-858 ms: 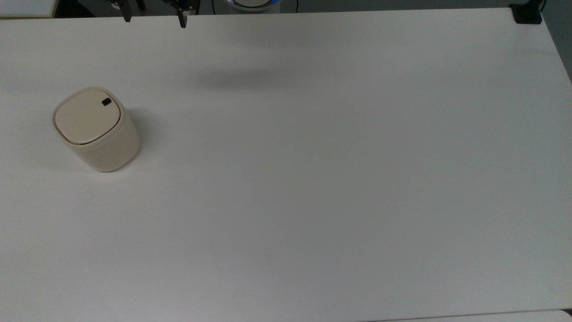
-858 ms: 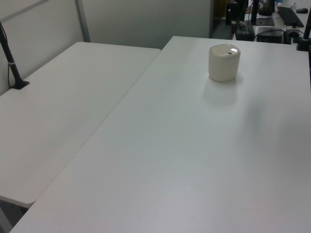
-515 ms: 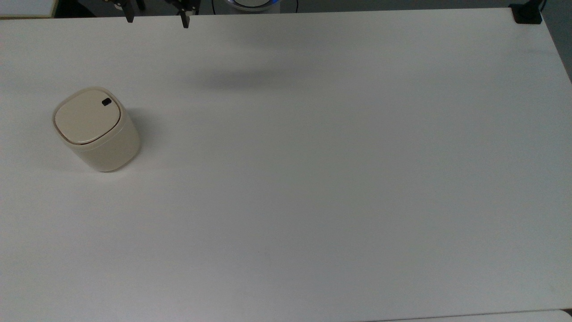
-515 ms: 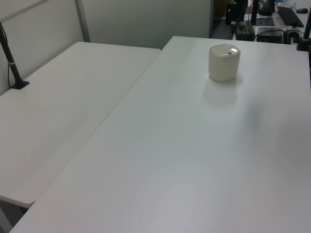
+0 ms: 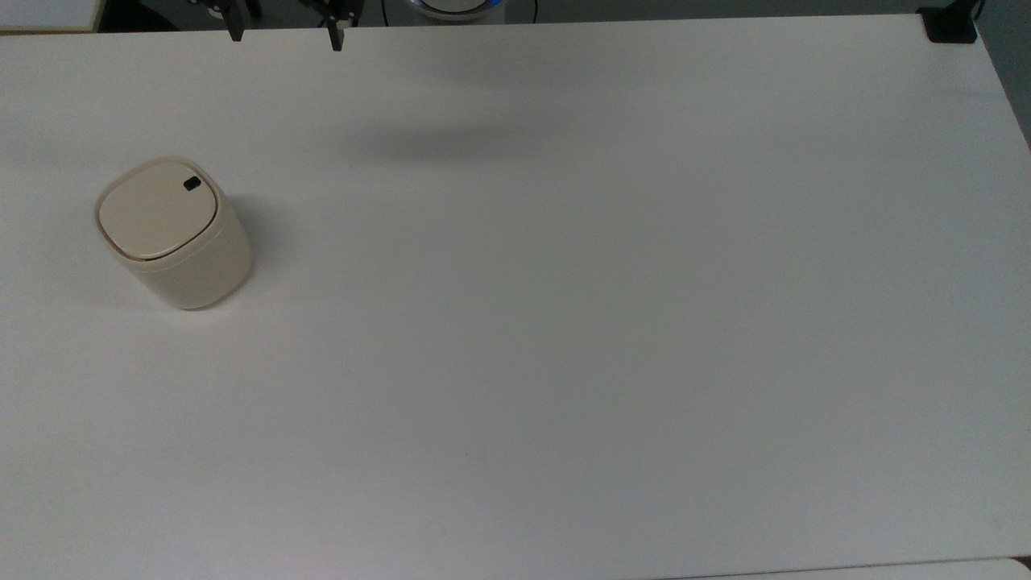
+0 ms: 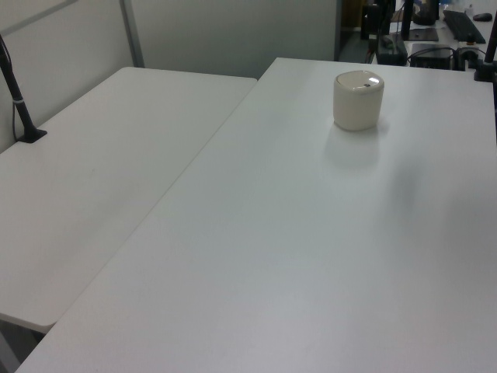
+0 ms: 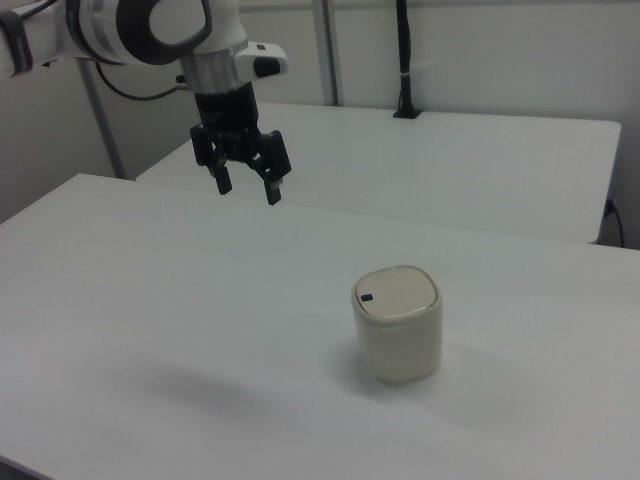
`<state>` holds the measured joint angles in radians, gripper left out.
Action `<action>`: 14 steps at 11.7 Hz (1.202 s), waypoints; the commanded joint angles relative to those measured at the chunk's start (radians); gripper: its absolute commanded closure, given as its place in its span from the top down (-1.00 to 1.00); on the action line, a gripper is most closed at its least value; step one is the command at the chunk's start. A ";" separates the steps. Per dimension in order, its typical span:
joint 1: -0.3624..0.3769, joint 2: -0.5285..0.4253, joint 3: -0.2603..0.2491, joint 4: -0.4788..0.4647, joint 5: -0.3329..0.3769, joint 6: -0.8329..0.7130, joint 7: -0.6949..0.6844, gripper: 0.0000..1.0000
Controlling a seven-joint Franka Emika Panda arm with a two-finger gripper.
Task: Open the trash bin
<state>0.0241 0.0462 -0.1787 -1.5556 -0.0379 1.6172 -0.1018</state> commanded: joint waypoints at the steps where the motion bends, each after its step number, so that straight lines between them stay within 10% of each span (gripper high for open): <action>1: 0.011 0.000 -0.004 0.006 -0.010 -0.010 0.002 1.00; 14: 0.034 0.027 0.001 -0.003 -0.004 0.035 0.007 1.00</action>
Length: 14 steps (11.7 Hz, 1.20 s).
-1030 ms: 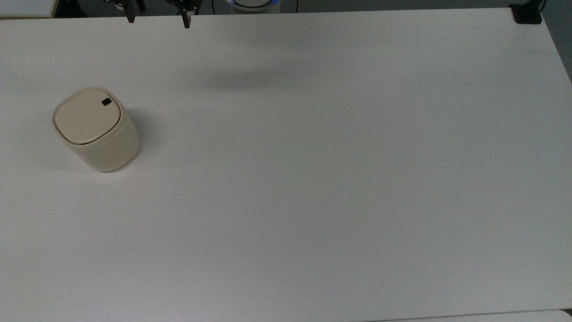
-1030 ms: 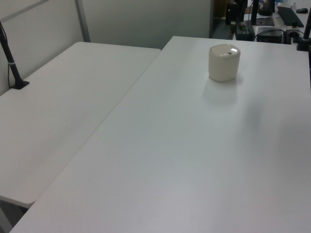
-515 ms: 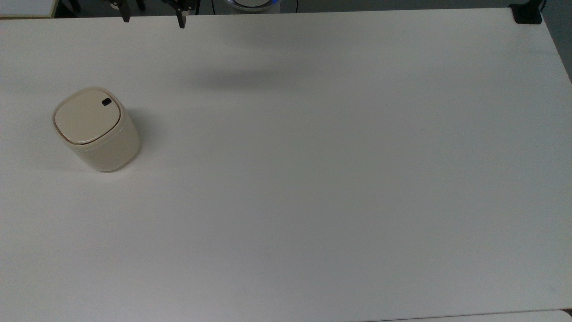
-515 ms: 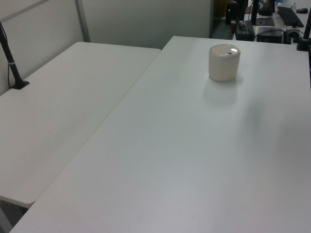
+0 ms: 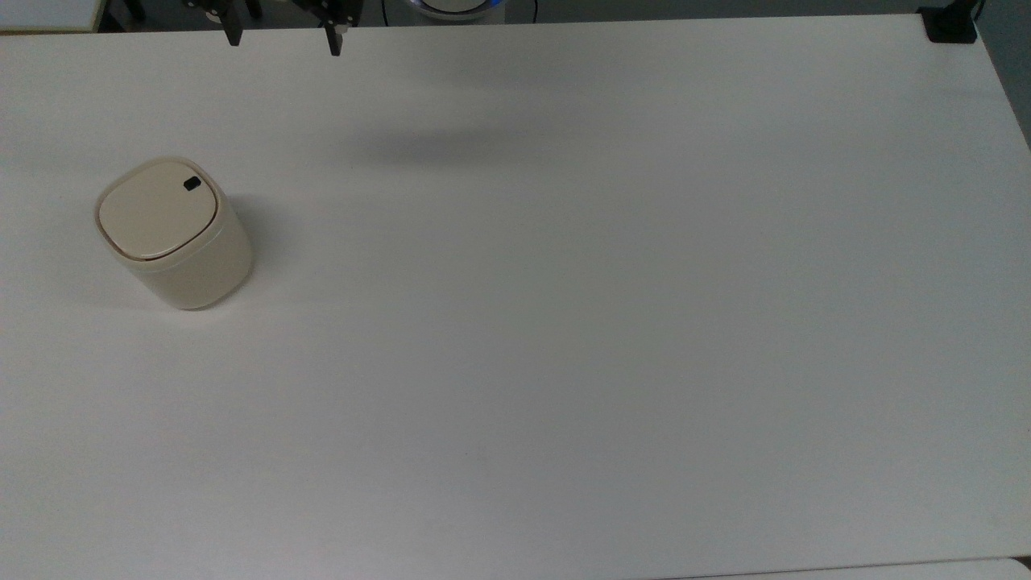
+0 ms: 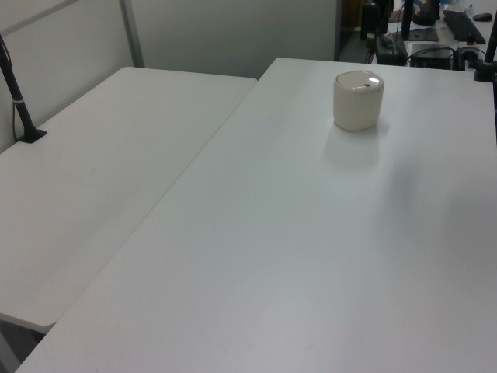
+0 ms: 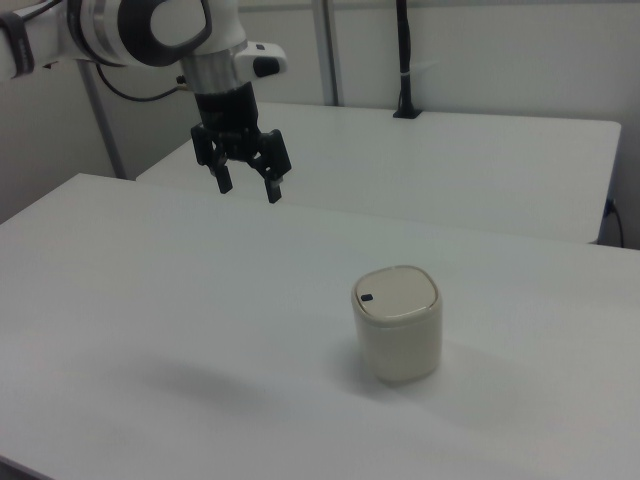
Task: Open the trash bin
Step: 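Move the gripper down onto the cream bin's lid near its slot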
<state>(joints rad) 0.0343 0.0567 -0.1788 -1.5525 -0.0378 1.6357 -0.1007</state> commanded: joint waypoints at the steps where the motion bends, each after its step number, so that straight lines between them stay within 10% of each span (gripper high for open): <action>1: 0.024 0.021 0.001 -0.006 0.002 0.015 0.006 1.00; 9: 0.012 0.072 -0.001 -0.008 0.000 0.026 -0.020 -0.95; 14: -0.071 0.129 -0.028 -0.017 0.001 0.189 0.240 -0.98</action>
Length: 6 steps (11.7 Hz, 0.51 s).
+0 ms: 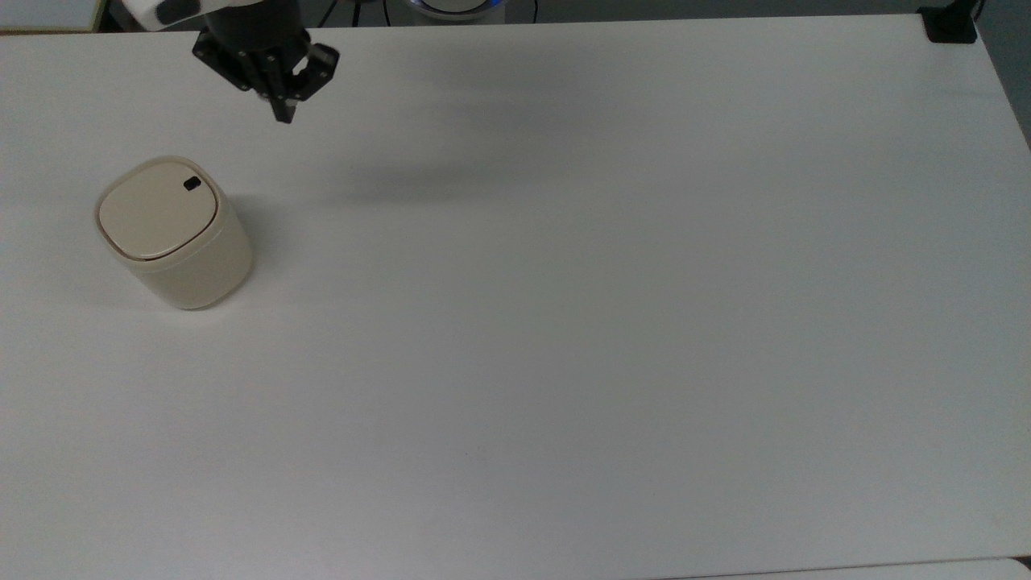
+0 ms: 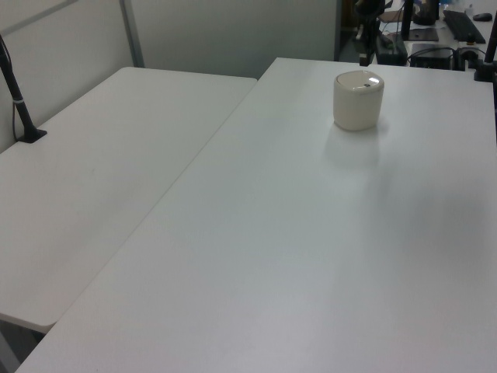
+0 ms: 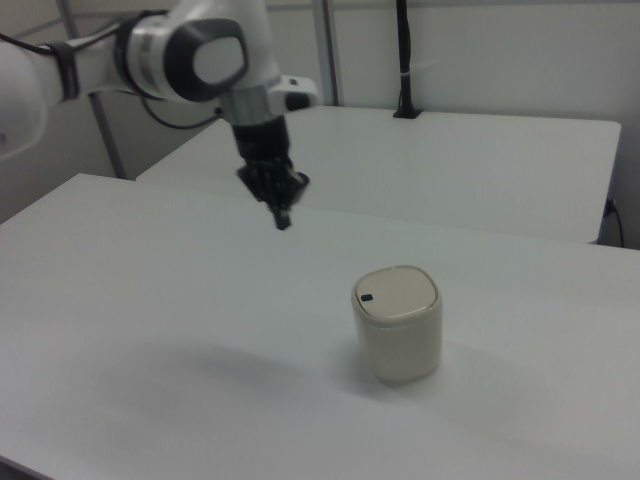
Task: Open the trash bin
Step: 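Move the gripper down onto the cream bin's lid near its slot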
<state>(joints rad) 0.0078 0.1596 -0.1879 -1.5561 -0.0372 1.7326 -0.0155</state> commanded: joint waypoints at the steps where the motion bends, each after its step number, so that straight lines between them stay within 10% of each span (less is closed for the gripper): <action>1: -0.061 0.031 -0.031 -0.015 0.000 0.114 0.192 -0.98; 6: -0.143 0.075 -0.064 -0.085 0.000 0.309 0.317 -1.00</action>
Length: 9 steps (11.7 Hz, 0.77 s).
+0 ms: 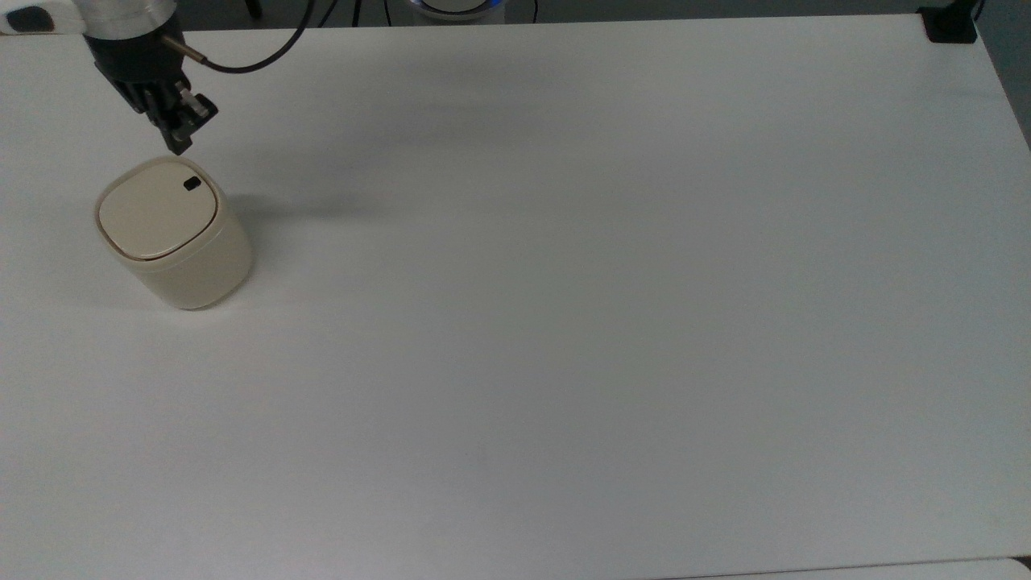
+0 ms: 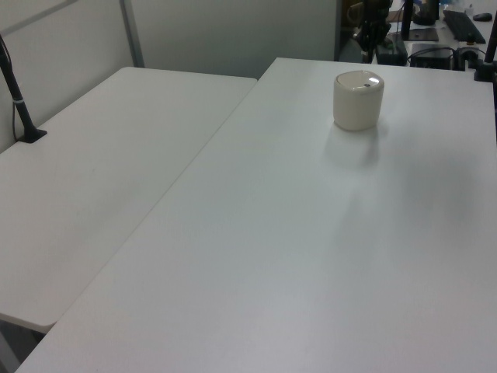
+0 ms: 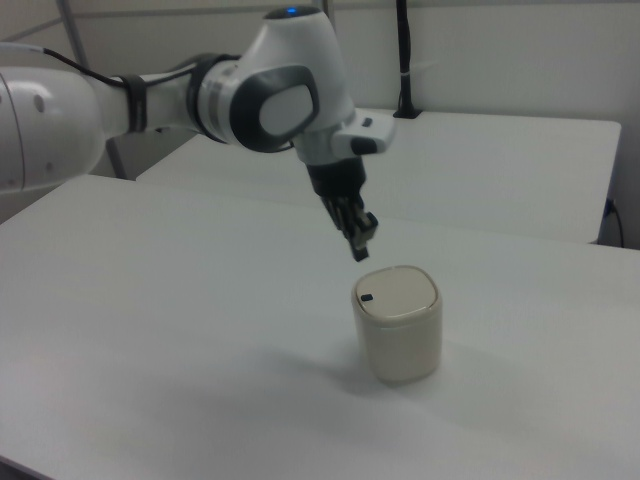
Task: Open the trash bin
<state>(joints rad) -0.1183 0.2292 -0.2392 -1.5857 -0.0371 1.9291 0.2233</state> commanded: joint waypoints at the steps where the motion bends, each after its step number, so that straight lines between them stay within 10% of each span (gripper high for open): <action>1: -0.023 0.021 -0.012 -0.057 0.000 0.131 0.086 -1.00; 9: -0.017 0.116 -0.012 -0.069 0.003 0.174 0.090 -1.00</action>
<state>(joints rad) -0.1511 0.3352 -0.2470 -1.6264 -0.0372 2.0756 0.2955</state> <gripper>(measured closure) 0.991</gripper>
